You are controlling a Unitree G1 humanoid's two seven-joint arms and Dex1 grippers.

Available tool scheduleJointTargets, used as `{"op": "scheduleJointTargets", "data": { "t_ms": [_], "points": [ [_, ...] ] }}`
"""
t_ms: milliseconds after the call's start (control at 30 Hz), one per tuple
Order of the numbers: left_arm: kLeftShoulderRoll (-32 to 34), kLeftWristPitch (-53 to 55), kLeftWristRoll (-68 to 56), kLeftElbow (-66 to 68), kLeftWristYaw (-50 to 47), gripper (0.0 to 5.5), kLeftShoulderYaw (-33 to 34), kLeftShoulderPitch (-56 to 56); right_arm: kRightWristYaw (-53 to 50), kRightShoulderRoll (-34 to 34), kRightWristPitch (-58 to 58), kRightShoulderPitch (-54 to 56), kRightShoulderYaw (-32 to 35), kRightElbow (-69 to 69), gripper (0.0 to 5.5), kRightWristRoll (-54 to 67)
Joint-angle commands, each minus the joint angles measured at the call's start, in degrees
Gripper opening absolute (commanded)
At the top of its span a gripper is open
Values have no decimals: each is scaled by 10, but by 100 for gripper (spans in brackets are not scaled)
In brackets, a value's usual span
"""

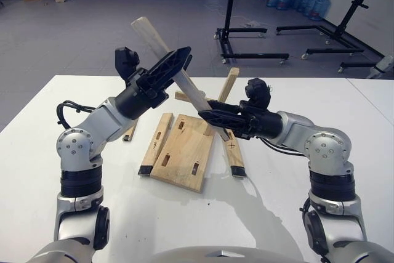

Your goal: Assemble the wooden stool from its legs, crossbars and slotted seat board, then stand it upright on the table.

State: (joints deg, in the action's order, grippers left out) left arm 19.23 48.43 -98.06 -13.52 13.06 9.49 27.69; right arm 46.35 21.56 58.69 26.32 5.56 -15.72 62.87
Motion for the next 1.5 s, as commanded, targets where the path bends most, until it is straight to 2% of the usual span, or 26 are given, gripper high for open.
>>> {"op": "scheduleJointTargets", "data": {
  "t_ms": [33,267,300,533,767,867,1000,1167,1333,1500],
  "points": [
    [5,6,4,-2,4,238,-2,-2,-11,2,-4,12,3,6,200,4],
    [1,0,8,0,2,236,3,-4,-3,3,-30,0,-4,7,200,-19],
    [0,-1,9,0,2,236,4,-4,-4,4,-33,-1,-7,9,237,-23],
    [1,-8,22,19,7,213,21,-9,25,36,-61,-26,-6,14,355,-50],
    [46,-14,108,22,45,202,51,-23,17,108,-66,-3,133,38,488,10],
    [81,-38,201,-1,72,202,49,-33,41,150,-68,-29,151,25,539,4],
    [114,-80,325,-34,115,202,29,-39,84,170,-79,-106,84,-45,540,-35],
    [140,-141,444,-51,176,201,10,-38,78,152,-177,-156,-112,-75,540,-221],
    [125,-160,471,-51,190,201,13,-37,2,78,-291,-114,-267,-12,540,-425],
    [116,-162,480,-40,192,201,21,-29,-41,40,-340,-49,-366,18,540,-581]
  ]
}}
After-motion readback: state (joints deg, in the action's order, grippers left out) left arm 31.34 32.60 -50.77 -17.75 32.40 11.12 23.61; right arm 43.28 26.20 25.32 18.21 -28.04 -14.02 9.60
